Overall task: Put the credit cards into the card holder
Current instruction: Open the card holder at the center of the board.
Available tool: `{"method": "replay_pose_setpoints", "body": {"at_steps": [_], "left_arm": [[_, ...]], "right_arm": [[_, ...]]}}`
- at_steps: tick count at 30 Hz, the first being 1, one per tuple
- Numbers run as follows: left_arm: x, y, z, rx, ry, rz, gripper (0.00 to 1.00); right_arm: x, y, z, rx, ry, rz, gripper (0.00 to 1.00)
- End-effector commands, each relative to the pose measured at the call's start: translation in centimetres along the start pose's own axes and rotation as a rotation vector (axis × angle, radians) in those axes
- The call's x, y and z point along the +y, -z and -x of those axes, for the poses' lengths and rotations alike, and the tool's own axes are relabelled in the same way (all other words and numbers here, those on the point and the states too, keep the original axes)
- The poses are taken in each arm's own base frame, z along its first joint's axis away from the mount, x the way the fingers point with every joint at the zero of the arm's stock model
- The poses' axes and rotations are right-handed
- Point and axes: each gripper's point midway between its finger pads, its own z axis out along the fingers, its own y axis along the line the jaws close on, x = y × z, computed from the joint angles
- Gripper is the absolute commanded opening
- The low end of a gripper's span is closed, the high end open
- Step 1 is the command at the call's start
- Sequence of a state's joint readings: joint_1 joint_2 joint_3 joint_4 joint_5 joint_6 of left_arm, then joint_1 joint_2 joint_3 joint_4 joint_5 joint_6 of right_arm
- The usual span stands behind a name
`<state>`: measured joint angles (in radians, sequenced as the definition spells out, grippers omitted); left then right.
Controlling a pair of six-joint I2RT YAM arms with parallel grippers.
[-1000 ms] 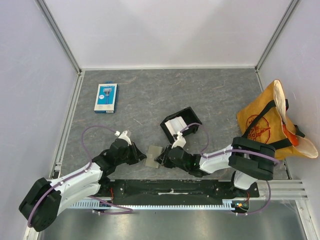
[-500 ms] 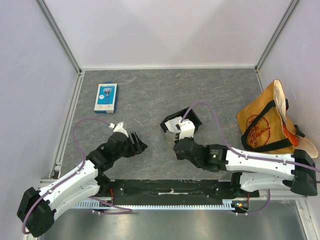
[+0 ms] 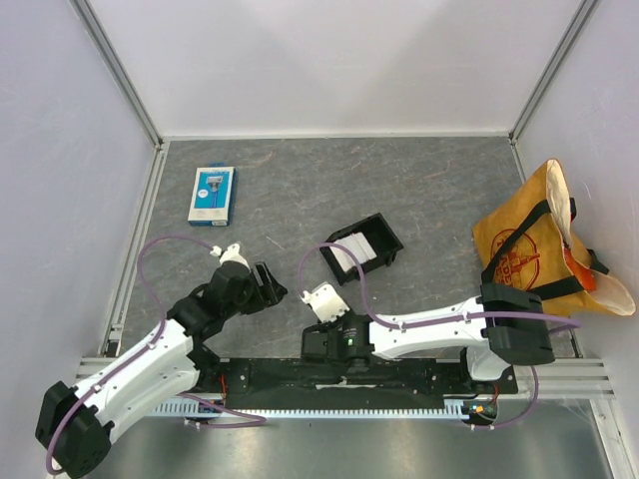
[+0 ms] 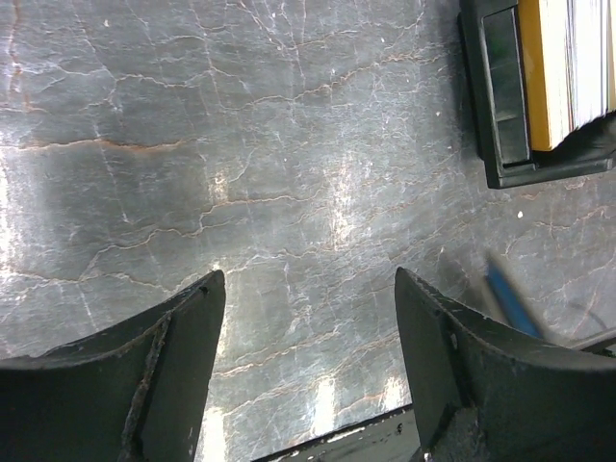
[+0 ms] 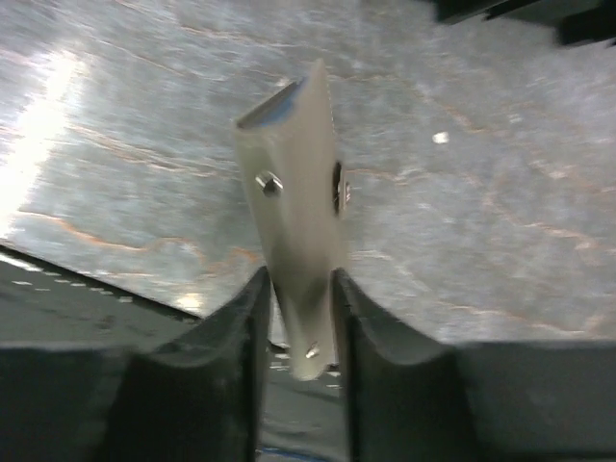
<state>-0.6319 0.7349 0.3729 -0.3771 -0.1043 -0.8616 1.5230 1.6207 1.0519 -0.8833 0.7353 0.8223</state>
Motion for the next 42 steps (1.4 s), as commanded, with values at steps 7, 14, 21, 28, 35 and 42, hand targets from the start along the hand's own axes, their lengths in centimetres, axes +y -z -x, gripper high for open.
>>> {"method": "replay_pose_setpoints", "body": {"at_steps": [7, 14, 21, 28, 35, 42], "left_arm": [[0.2, 1.7, 1.0, -0.056, 0.008, -0.018, 0.8], [-1.7, 1.6, -2.4, 0.064, 0.013, -0.195, 0.78], [-2.7, 1.4, -6.7, 0.191, 0.07, -0.281, 0.72], [-5.2, 1.1, -10.0, 0.254, 0.067, -0.327, 0.7], [-8.1, 0.3, -11.7, 0.268, 0.09, -0.395, 0.67], [-9.5, -2.1, -12.2, 0.261, 0.101, -0.39, 0.52]], "right_arm": [[7.4, 1.7, 4.9, -0.07, -0.218, 0.281, 0.64], [0.8, 0.3, 3.8, -0.085, -0.441, 0.326, 0.64], [-4.1, -2.6, 0.3, -0.066, -0.616, 0.391, 0.65], [-3.5, -4.1, 0.8, -0.092, -0.627, 0.504, 0.68], [-1.9, -5.1, 0.5, -0.066, -0.582, 0.581, 0.68], [0.5, -4.5, -1.3, -0.01, -0.659, 0.719, 0.52]]}}
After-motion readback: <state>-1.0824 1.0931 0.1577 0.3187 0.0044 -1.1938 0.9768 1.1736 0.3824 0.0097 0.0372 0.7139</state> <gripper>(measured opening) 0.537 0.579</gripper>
